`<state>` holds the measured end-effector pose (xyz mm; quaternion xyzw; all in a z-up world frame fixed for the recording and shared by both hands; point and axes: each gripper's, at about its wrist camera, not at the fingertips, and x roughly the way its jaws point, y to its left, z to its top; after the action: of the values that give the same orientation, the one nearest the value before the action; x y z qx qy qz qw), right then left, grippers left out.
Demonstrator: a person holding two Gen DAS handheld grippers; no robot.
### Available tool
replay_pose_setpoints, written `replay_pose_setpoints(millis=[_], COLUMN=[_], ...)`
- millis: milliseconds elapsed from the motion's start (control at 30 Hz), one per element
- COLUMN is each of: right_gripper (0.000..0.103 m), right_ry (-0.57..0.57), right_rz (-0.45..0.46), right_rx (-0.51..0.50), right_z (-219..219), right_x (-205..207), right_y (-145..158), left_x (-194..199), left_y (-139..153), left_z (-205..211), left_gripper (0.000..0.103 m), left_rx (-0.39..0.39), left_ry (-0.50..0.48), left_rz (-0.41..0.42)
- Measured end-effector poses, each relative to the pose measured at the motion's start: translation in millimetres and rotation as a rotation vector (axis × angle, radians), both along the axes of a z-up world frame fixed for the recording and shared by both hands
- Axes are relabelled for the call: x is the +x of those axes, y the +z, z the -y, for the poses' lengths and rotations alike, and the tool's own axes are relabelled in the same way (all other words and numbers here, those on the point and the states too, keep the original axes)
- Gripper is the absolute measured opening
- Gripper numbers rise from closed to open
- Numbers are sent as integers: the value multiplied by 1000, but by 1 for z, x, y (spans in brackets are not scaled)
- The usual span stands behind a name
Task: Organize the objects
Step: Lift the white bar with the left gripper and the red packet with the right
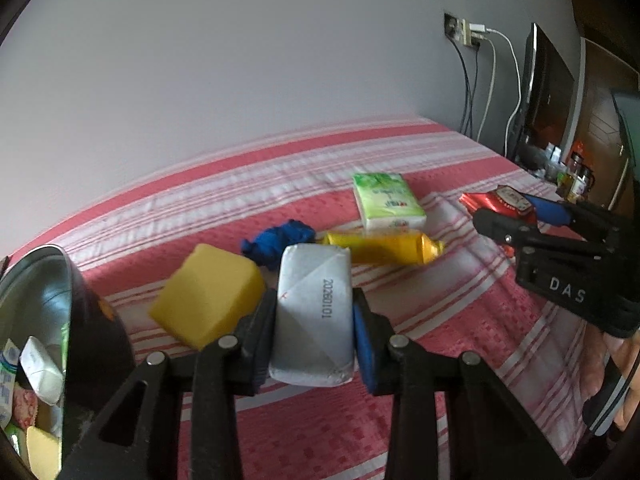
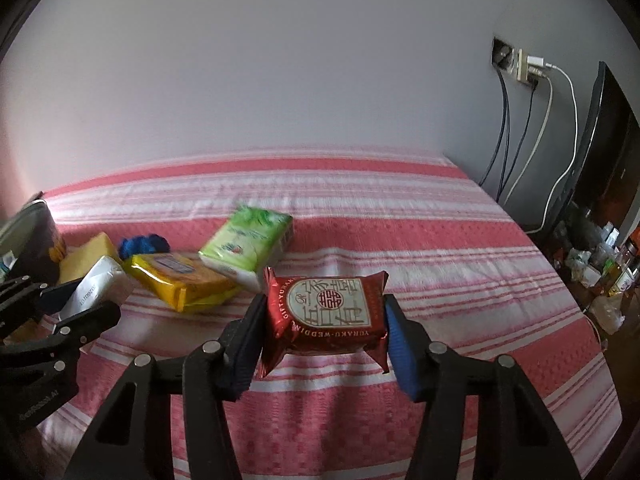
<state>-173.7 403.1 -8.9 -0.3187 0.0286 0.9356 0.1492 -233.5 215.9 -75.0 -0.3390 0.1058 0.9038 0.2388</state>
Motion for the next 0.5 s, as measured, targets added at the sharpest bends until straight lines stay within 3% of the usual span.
replay_pose_setpoints(millis=[500], right_gripper=[58], right_ry=[30], right_rz=[-173], right_rx=[-26], right_z=[37], right_x=[4], right_y=[16], left_x=[12], left_y=[12], left_z=[36], left_gripper=[34], left_rx=[63], left_ry=[104], left_rz=[-119])
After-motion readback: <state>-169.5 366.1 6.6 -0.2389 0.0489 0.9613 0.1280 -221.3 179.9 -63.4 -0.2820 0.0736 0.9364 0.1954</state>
